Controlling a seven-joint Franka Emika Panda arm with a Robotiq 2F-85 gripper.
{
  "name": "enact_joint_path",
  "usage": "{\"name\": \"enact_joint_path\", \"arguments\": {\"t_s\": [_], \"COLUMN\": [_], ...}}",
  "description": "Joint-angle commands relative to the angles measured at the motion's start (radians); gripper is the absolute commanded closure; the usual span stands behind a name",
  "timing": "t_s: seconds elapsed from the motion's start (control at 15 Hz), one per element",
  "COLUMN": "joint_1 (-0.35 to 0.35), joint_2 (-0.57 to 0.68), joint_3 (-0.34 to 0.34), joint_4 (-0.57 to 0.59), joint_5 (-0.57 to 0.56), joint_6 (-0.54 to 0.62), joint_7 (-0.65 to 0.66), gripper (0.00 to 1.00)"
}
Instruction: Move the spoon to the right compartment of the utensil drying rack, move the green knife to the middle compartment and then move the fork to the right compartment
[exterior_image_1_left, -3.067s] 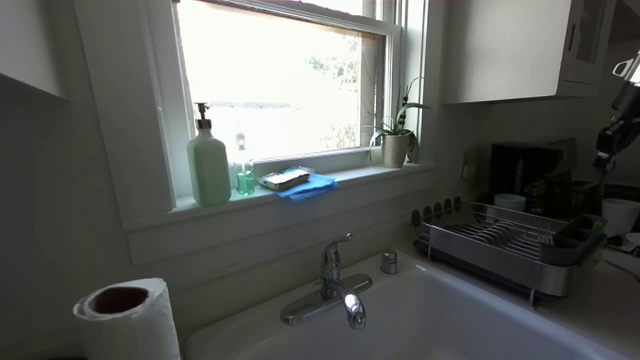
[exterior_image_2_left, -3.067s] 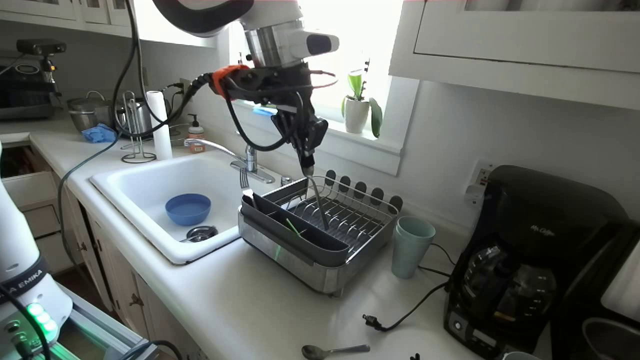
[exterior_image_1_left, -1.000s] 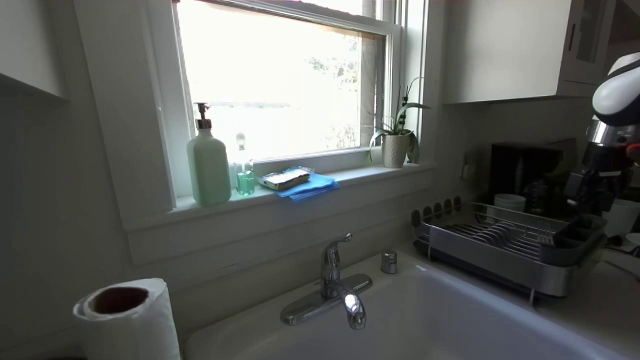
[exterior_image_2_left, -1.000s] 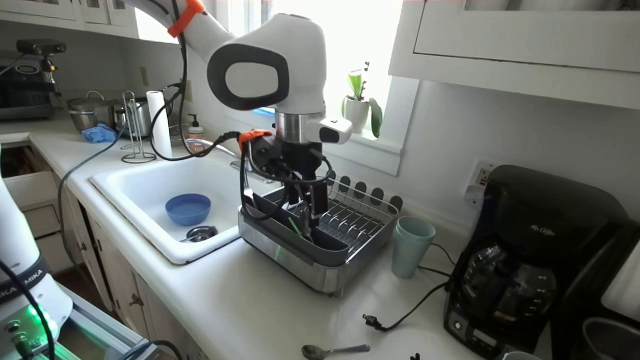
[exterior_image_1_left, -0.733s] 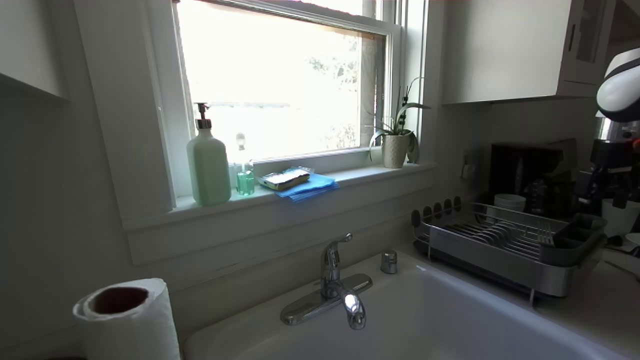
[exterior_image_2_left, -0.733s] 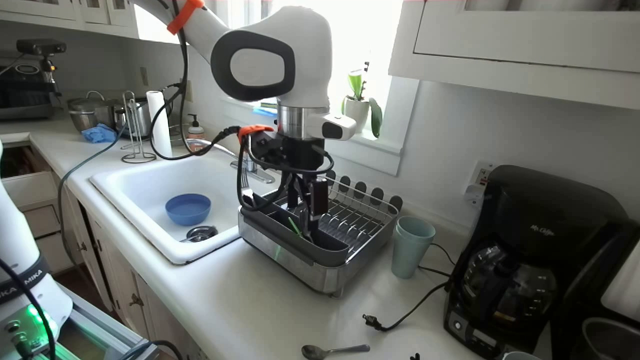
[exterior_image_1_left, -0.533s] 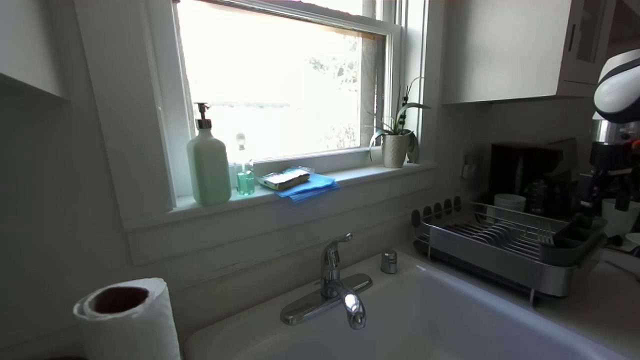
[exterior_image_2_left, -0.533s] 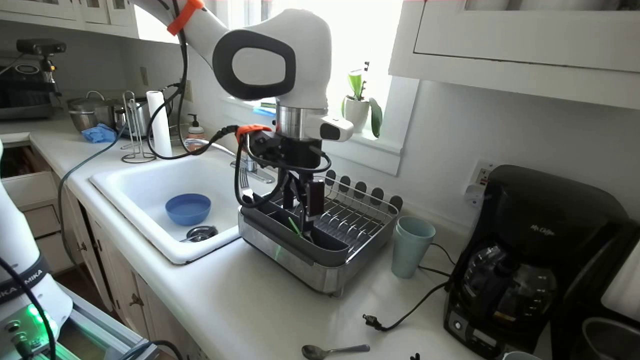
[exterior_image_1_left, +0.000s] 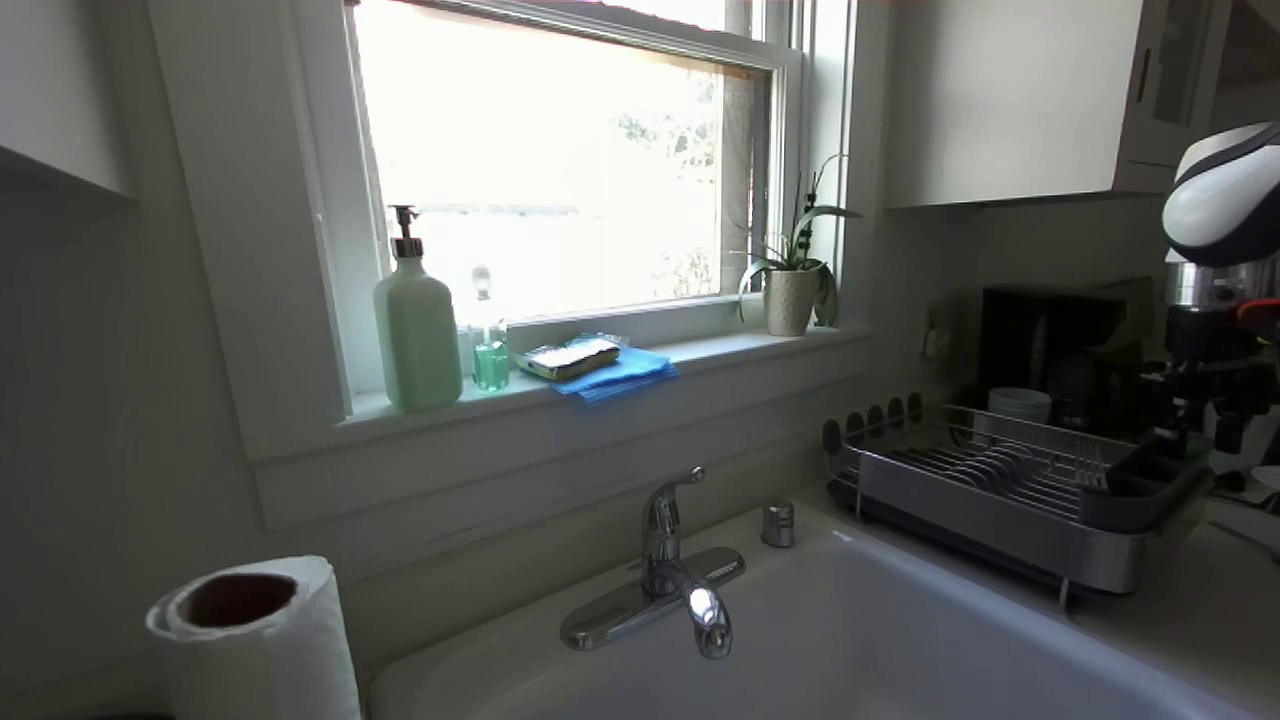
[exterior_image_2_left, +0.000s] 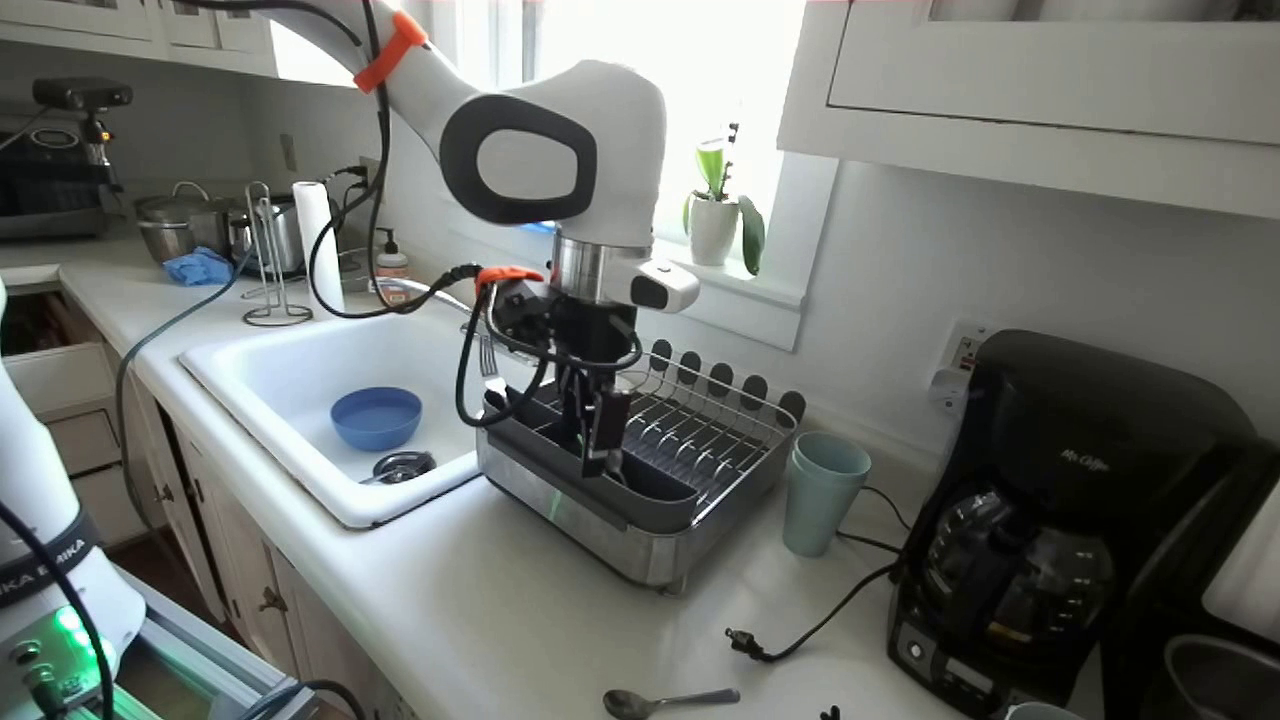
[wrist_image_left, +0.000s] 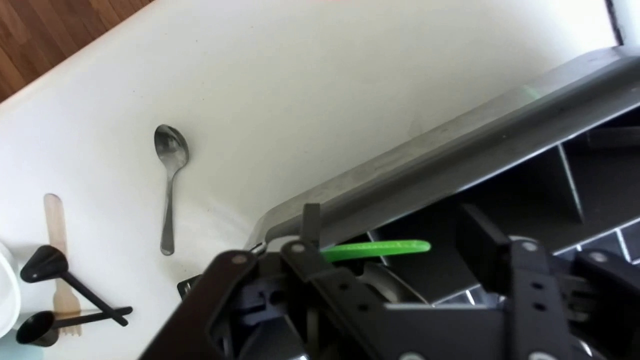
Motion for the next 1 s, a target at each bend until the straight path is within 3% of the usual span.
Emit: {"name": "enact_joint_path", "arguments": {"t_s": [0.0,0.4,0.53,0.67,0.87,0.93], "joint_1": [-0.014,-0.021,-0.022,-0.023,-0.025,-0.025], "joint_2": [0.024,0.009,0.012,0.015,0.017,0.017], "joint_3": [0.009,0.006,0.005,0.005,0.005,0.005], "joint_4": [0.029,0.043,0.051,0.058,0.061,0.063], "joint_5": [0.050,0.089,0.094,0.095,0.099,0.101], "joint_6": [-0.045,-0.021,-0.019,-0.018,-0.020,-0.022], "joint_7": [0.035,0.039,0.036,0.036,0.035,0.034], "gripper": [0.41,0.36,0.49,0.70,0.88,0.56]}}
